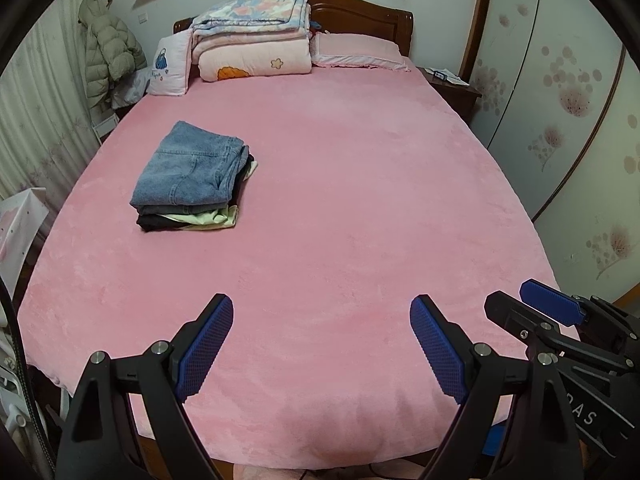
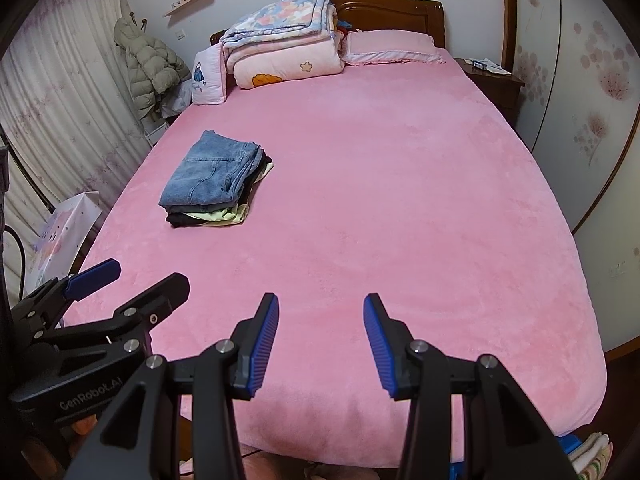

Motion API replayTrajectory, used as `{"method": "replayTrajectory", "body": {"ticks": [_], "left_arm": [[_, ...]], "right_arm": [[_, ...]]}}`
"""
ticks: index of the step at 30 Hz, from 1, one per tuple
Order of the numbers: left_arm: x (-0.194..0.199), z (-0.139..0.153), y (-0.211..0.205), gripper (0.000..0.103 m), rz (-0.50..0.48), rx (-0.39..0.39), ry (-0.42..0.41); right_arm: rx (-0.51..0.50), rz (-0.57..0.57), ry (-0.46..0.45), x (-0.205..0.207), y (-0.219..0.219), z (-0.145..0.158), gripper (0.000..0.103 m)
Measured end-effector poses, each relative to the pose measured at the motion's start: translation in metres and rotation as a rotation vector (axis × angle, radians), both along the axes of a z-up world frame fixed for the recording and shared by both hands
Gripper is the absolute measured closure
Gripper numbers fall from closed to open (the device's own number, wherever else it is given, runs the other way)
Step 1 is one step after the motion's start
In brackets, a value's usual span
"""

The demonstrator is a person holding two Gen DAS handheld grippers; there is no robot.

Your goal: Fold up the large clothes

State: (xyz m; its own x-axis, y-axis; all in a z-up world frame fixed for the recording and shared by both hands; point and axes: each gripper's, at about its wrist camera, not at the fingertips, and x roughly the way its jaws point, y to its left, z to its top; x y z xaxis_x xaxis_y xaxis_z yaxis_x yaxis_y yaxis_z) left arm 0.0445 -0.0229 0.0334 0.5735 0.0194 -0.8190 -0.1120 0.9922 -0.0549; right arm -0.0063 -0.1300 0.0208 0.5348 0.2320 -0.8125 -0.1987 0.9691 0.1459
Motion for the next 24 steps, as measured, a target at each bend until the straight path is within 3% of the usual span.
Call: {"method": "replayTrajectory", "body": {"ticks": [24], "left_arm": [[0.031, -0.011, 0.023, 0.014, -0.030, -0.039, 0.050]], "right_arm": [[-0.004, -0.024, 0.030, 0.025, 0.014, -0.004, 0.059]]}}
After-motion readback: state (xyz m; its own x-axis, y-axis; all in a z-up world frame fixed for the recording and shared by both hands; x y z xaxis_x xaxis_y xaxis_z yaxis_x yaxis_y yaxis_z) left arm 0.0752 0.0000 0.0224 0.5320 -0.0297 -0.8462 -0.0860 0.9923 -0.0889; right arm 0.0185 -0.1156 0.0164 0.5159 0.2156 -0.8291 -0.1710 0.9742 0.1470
